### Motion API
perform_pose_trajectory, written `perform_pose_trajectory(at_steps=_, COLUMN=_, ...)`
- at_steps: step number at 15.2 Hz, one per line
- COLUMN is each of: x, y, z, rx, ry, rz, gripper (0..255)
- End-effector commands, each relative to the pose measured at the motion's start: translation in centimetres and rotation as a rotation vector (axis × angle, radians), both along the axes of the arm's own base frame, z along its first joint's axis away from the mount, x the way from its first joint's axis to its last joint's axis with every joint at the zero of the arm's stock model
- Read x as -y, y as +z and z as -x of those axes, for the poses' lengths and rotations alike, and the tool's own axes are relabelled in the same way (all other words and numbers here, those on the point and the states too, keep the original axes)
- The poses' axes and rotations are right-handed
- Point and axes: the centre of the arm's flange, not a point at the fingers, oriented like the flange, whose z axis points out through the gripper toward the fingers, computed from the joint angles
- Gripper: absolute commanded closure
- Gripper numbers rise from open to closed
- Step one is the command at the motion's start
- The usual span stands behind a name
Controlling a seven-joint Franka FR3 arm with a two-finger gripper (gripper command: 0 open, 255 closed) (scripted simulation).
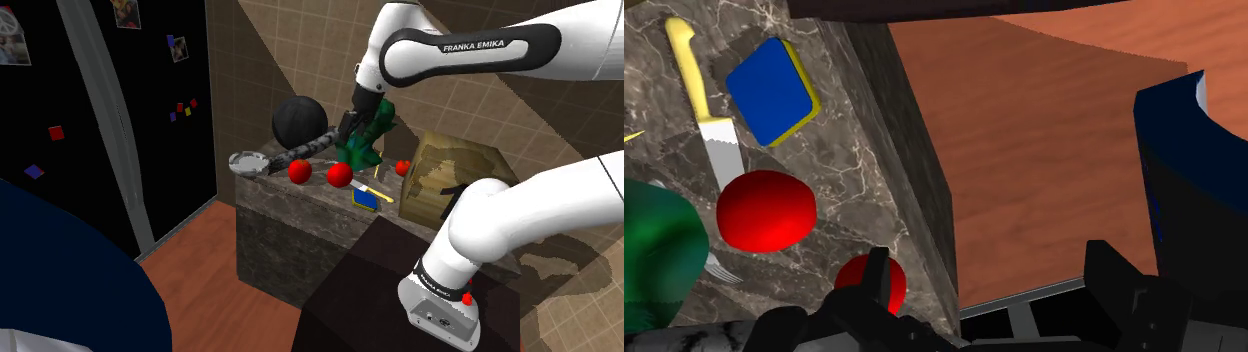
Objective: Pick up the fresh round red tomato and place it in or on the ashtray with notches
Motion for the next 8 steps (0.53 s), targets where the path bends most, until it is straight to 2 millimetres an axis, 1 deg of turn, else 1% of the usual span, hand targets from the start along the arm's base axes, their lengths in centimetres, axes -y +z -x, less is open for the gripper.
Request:
perform_pose_trajectory(at_steps=1, x=1.0, y=-2.1, z=-1.1, rx=0.033, ry=-0.008, rz=-0.005, gripper=0)
perform_pose_trajectory(at_steps=8, x=5.2, y=-8.8, z=-5.0, rx=0.134, ry=-0.036, rz=-0.025, gripper=0)
